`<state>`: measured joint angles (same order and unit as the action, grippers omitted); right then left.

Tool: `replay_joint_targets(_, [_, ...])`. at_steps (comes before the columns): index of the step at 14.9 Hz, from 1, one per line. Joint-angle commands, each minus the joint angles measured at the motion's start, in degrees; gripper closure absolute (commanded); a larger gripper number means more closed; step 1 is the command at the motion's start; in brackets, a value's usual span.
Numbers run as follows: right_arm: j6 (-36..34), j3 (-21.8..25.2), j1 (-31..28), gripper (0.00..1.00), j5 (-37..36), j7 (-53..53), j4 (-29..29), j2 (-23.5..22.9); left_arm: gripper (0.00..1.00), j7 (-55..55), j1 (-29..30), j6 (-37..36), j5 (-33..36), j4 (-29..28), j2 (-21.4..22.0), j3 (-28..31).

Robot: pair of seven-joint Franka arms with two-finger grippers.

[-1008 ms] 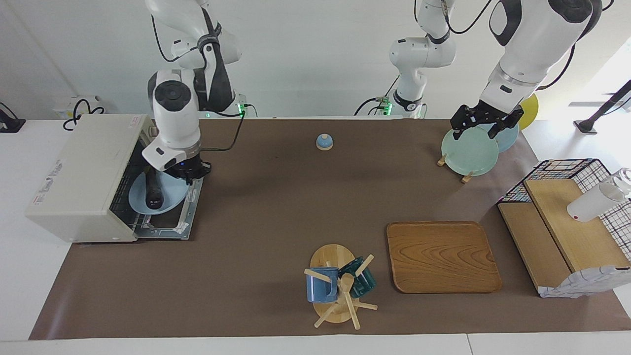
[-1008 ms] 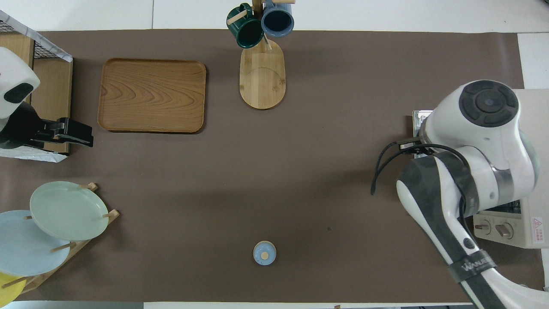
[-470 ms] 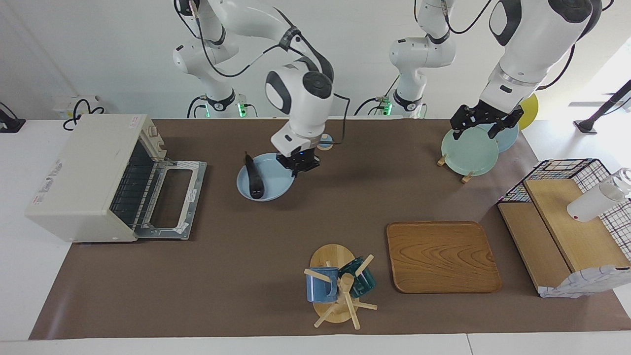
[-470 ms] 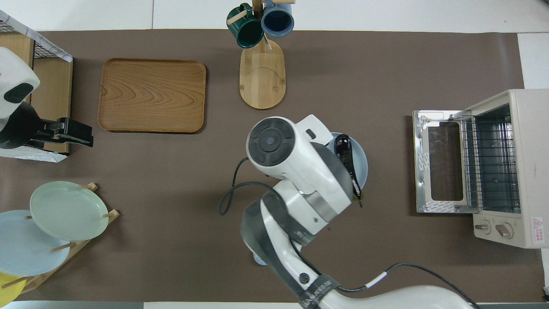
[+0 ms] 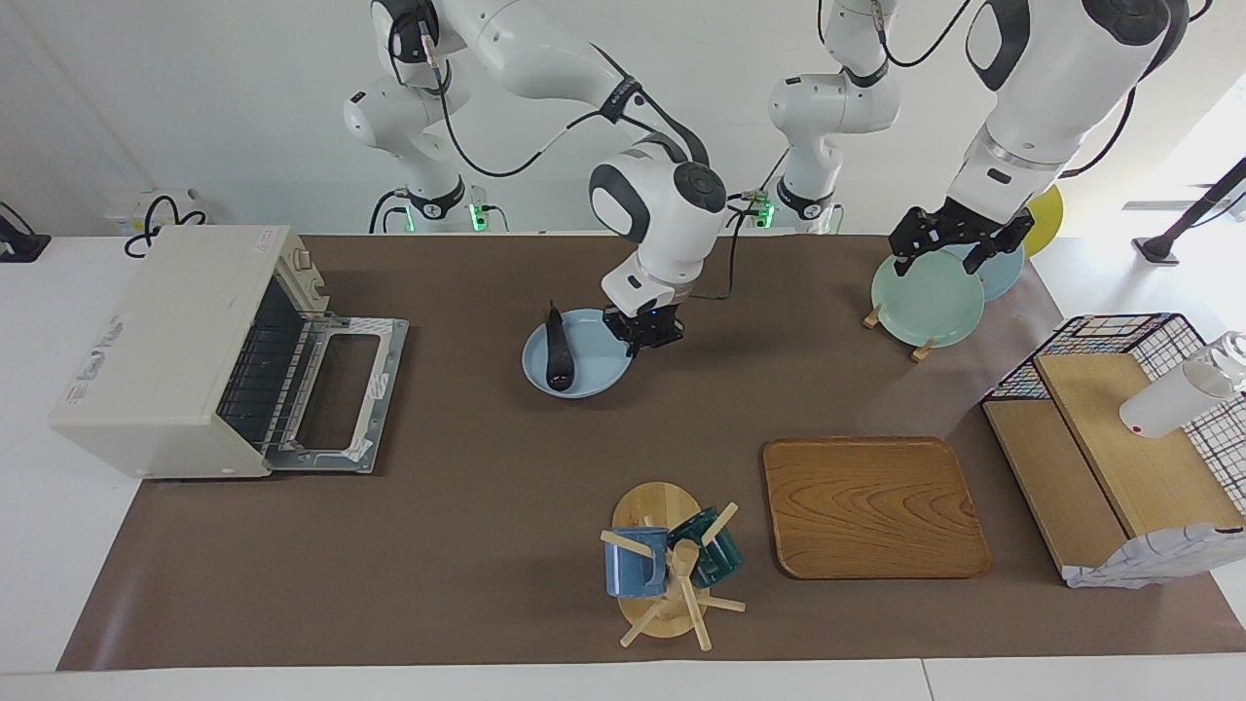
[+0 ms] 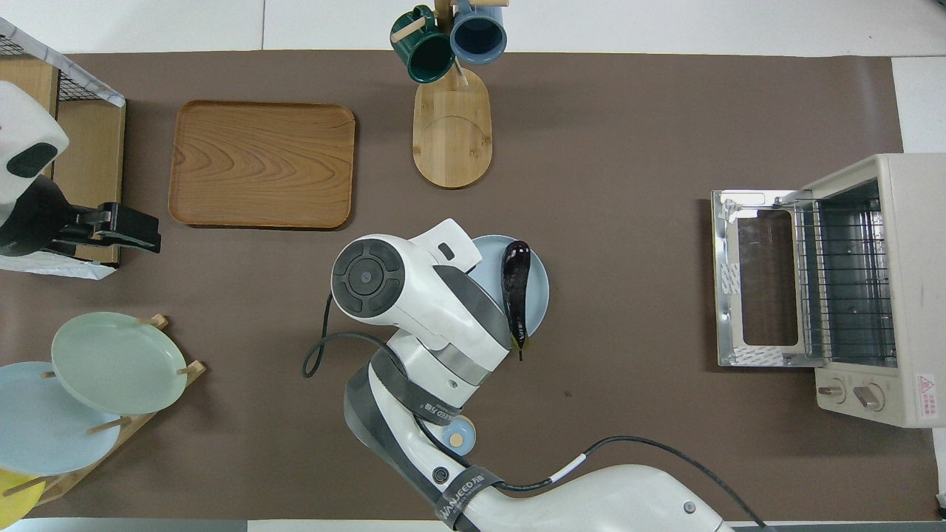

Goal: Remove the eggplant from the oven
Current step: 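Set the plate on the table and withdraw the right gripper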

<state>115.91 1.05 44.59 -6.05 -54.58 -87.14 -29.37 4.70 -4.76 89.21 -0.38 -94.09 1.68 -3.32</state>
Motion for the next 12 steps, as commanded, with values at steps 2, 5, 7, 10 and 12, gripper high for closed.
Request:
replay_joint_targets(2, [9.13, -1.05, 0.23, 1.00, 4.54, -2.63, -4.51, 0.36, 0.00, -0.22, 0.80, -0.18, 1.34, -1.18, 1.48, -0.54])
replay_joint_targets(5, [11.97, -1.05, -0.99, 0.82, 6.31, -2.47, -5.58, 0.45, 0.00, -0.22, 0.80, -0.18, 1.26, -1.18, 1.48, -0.54])
replay_joint_targets(7, [12.67, -0.96, -1.52, 0.69, 6.05, -1.86, -4.36, 0.45, 0.00, -0.22, 0.80, -0.18, 1.34, -1.18, 1.48, -0.54])
replay_joint_targets(10, [7.78, -0.17, -2.48, 0.69, 5.26, 4.54, -1.72, 1.06, 0.00, -0.22, 0.80, -0.18, 1.34, -1.18, 1.48, -0.54])
replay_joint_targets(12, [1.19, -0.08, -6.51, 0.71, 5.17, 12.61, -1.97, 4.38, 0.00, -0.04, 0.45, -0.35, 1.34, -1.10, 1.48, -0.72])
